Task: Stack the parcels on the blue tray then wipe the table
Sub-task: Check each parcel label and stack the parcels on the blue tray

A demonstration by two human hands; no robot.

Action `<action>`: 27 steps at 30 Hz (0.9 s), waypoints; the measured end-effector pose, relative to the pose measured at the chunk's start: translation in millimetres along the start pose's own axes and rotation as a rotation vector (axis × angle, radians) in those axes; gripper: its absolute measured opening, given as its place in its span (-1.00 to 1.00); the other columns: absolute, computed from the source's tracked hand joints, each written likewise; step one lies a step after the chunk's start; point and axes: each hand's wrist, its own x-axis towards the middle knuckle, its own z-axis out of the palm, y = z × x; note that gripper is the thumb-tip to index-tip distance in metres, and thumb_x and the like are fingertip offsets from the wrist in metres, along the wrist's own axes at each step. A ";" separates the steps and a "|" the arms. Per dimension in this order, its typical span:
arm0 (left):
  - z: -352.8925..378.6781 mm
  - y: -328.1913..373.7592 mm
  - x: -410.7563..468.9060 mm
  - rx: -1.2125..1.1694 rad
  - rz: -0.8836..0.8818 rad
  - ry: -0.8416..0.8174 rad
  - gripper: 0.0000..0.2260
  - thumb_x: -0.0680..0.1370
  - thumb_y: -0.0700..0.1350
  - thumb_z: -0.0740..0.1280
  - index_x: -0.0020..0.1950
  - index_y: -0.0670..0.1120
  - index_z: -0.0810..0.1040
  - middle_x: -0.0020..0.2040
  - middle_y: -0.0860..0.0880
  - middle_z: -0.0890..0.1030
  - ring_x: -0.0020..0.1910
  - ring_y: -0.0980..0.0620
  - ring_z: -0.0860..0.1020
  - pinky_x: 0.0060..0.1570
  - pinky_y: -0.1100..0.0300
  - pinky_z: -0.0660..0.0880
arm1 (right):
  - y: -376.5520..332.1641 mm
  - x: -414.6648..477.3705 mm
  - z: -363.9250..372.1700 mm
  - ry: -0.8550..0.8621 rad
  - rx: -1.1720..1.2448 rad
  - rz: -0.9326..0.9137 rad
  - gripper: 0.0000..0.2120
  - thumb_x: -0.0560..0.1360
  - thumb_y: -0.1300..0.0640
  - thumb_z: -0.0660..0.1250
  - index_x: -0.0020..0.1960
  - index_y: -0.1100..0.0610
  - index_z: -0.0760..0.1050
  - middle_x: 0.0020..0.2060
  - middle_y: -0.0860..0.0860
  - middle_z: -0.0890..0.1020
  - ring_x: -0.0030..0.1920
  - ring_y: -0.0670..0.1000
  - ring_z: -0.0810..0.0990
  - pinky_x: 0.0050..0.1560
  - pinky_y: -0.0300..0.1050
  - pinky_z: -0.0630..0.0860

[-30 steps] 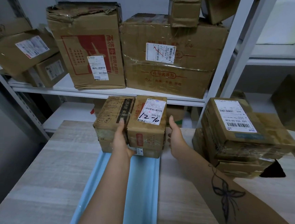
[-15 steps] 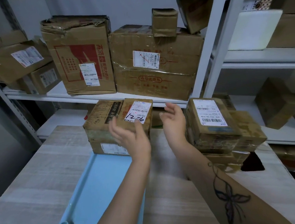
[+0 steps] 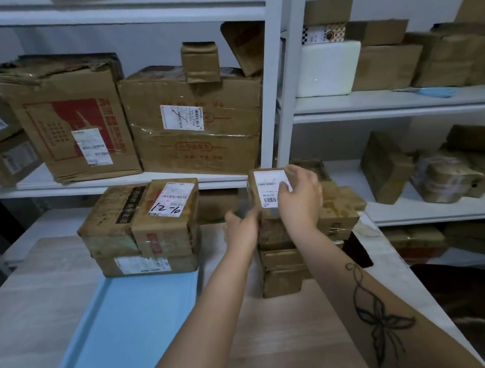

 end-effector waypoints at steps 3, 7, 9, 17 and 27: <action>11.6 3.6 -8.8 -0.072 -0.171 -0.100 -0.34 0.53 0.16 0.26 0.50 -0.14 0.15 0.41 -0.09 0.36 0.39 -0.13 0.32 0.15 0.09 0.30 | 20.4 13.3 -14.6 -0.165 -0.059 0.269 -0.42 0.53 0.05 0.27 0.49 0.14 0.19 0.46 0.12 0.27 0.46 0.15 0.22 0.44 0.06 0.20; 19.9 7.1 -26.1 -0.159 -0.205 -0.235 -0.55 0.61 0.08 0.17 0.43 -0.12 0.32 0.22 -0.08 0.46 0.23 -0.04 0.42 -0.02 0.20 0.21 | 31.6 17.3 -23.7 -0.330 0.158 0.441 -0.35 0.54 0.10 0.28 0.52 0.18 0.06 0.45 0.14 0.30 0.41 0.18 0.32 0.29 0.04 0.34; 21.9 4.5 -25.0 -0.193 -0.181 -0.259 -0.55 0.59 0.10 0.19 0.41 -0.11 0.34 0.20 -0.09 0.50 -0.02 0.05 0.42 -0.04 0.22 0.25 | 34.2 15.3 -25.1 -0.342 0.163 0.414 -0.38 0.55 0.16 0.29 0.52 0.19 0.09 0.42 0.14 0.34 0.39 0.17 0.35 0.27 0.02 0.36; 16.5 1.2 -11.0 -0.277 -0.104 -0.128 -0.41 0.49 0.17 0.32 0.40 -0.09 0.28 0.12 -0.03 0.50 -0.03 0.03 0.45 0.03 0.12 0.35 | 36.2 5.8 -26.8 -0.302 0.366 0.305 -0.48 0.54 0.19 0.31 0.47 0.09 0.27 0.37 0.03 0.43 0.34 0.06 0.43 0.25 -0.02 0.43; -17.8 -9.1 -11.7 -0.517 0.069 -0.055 -0.67 0.46 -0.03 0.42 0.13 -0.08 0.41 0.02 -0.06 0.59 0.00 -0.03 0.57 0.06 0.02 0.52 | 20.8 2.7 -29.0 -0.386 0.714 0.309 -0.44 0.46 0.14 0.42 0.41 0.10 0.32 0.33 0.04 0.46 0.28 0.05 0.49 0.26 0.05 0.49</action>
